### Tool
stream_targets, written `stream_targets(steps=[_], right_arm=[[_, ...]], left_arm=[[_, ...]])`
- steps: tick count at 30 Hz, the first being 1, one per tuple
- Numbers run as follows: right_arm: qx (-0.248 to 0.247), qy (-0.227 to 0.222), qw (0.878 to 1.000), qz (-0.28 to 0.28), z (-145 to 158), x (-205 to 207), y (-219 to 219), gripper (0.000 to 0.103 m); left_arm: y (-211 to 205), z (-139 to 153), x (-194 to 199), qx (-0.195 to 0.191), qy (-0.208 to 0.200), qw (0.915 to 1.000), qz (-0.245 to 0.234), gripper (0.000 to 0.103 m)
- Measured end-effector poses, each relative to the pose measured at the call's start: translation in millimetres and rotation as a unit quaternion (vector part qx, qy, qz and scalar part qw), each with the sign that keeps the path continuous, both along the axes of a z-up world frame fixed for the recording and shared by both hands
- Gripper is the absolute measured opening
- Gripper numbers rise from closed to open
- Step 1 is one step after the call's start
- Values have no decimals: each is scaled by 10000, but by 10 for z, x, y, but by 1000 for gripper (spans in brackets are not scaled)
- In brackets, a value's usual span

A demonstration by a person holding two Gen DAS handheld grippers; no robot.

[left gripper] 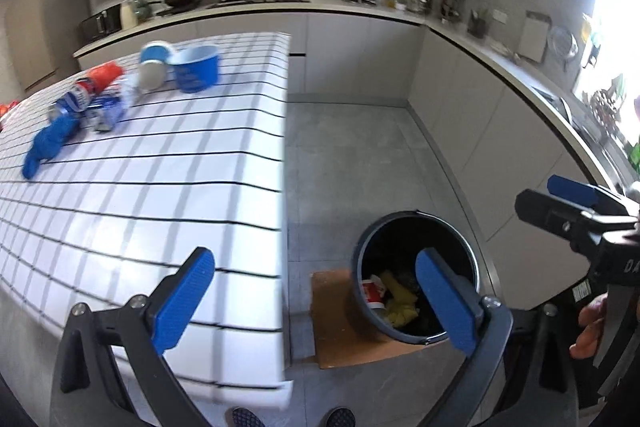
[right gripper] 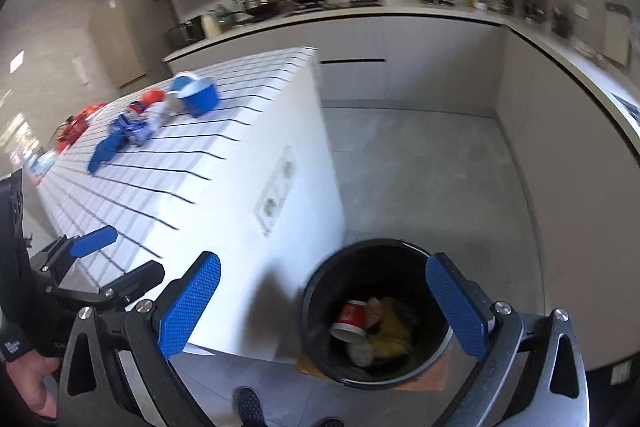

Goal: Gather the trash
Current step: 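Move both tools back from the bin toward the table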

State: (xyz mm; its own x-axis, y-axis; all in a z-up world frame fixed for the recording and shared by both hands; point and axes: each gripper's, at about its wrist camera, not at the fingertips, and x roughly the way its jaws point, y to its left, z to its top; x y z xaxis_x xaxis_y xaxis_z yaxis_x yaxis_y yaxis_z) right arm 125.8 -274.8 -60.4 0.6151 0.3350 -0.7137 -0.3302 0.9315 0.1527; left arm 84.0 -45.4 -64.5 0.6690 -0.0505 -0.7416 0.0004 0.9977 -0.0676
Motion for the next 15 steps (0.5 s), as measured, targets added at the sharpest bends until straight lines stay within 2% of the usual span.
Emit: stream_targets(steps=[8,15], right_arm=[[-268,72,9986,439,94,-46,594,103],[-340,-307,9963,732,280,-114,1154,103]], left_arm=[[699,185,-291,-68,-316,9965,768,102],[1368,217,-449,-180,-422,9901,1327,102]])
